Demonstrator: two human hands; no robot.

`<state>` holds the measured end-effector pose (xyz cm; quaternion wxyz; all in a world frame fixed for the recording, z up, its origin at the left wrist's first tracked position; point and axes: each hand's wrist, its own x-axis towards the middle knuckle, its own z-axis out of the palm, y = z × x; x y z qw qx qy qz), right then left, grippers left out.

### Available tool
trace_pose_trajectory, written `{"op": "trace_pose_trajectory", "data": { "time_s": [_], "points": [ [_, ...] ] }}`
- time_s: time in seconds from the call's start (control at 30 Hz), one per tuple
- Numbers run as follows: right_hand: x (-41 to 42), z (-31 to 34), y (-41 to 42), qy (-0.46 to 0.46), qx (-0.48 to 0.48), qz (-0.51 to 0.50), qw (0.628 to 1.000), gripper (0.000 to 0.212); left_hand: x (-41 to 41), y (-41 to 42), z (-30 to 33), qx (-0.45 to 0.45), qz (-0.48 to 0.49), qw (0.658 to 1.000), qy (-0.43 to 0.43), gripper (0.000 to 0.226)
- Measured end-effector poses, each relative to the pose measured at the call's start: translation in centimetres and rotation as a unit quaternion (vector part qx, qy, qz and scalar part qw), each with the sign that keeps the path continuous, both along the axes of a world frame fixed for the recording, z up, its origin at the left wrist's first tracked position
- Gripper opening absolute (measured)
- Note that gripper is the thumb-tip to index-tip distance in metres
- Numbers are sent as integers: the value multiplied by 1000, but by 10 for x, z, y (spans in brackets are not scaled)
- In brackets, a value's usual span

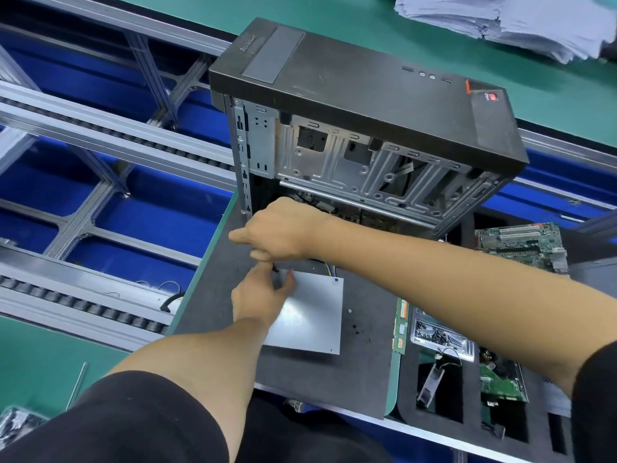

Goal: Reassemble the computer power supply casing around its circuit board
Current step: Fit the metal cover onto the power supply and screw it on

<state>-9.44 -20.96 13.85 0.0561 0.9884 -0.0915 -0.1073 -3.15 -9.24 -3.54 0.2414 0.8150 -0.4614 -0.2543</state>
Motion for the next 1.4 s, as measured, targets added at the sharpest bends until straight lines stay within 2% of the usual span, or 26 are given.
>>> {"op": "trace_pose_trajectory", "data": {
  "time_s": [0.13, 0.33, 0.43, 0.5, 0.57, 0.63, 0.73, 0.77, 0.87, 1.03, 1.13, 1.23, 1.3, 1.4],
  "points": [
    [2, 0, 9, -11, 48, -39, 998, 26, -1, -2, 1, 20, 8, 1000, -16, 41],
    [-3, -3, 26, -77, 211, -102, 969, 18, 0, -6, 3, 7, -12, 999, -36, 48],
    [-7, -3, 26, -112, 312, -145, 932, 13, 2, -2, 5, -71, -50, 996, -1, 35],
    [-12, -4, 21, -135, 348, -172, 912, 14, 6, 10, 10, -160, -37, 986, 43, 23],
    [-17, -8, 21, -163, 374, -183, 895, 15, 16, 18, 21, -247, -12, 968, 43, 20],
    [-22, -14, 22, -191, 402, -191, 875, 17, 25, 16, 39, -274, -5, 959, 72, 4],
    [-26, -26, 27, -241, 435, -209, 842, 25, 37, -1, 84, -198, 1, 961, 190, 38],
    [-27, -30, 28, -255, 435, -216, 836, 27, 40, -6, 98, -167, -10, 970, 178, 45],
    [-30, -43, 30, -298, 468, -254, 792, 18, 45, -14, 129, -94, -96, 990, 37, 58],
    [-32, -63, 33, -347, 457, -303, 761, 26, 43, -28, 151, -19, -215, 973, -84, 33],
    [-38, -84, 40, -373, 434, -337, 748, 31, 42, -40, 160, 41, -274, 957, -89, 26],
    [-43, -104, 53, -369, 379, -378, 760, 34, 41, -57, 175, 127, -357, 922, -79, 24],
    [-40, -115, 59, -346, 324, -403, 783, 28, 39, -69, 188, 200, -424, 878, -91, 20],
    [-36, -128, 64, -311, 307, -450, 779, 19, 32, -80, 203, 291, -484, 814, -137, 15]
  ]
}}
